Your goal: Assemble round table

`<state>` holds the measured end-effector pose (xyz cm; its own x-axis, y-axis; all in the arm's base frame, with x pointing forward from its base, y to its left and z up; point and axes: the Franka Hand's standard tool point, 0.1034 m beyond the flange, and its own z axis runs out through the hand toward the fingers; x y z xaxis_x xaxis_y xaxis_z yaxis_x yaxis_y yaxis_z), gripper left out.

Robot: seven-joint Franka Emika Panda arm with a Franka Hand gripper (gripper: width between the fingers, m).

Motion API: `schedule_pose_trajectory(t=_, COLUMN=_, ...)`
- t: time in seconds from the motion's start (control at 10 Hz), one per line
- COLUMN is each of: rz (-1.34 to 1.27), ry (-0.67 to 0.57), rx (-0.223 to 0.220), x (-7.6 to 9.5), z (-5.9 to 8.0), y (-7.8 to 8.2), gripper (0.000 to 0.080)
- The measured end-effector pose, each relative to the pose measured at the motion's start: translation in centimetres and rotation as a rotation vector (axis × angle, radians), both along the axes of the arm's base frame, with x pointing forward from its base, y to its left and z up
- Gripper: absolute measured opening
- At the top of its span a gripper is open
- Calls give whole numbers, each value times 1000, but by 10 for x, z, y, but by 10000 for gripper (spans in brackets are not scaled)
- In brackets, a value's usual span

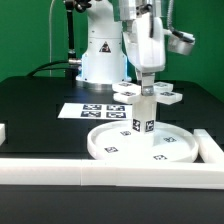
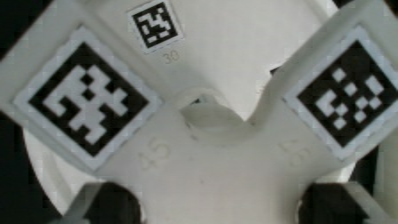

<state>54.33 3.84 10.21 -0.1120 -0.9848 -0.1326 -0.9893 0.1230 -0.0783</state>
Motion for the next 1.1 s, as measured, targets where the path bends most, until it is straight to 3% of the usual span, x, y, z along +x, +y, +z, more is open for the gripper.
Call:
schedule_pose_trajectory(t=0.5, rz=-404, ry=-25, rx=69, x=5, z=0, y=-1, gripper=442)
schedule_pose_trajectory(t=0.7, rz=-442, ry=-25, rx=81, x=6, z=0, y=0, gripper=442)
schedule_pose_trajectory(t=0.9, rz=-375, ry=5, rx=98, x=6, z=7, y=7, gripper=617)
schedule_pose_trajectory(t=1.1, rz=-315, ry=-7, rx=116, x=11, z=27, y=5, gripper=640)
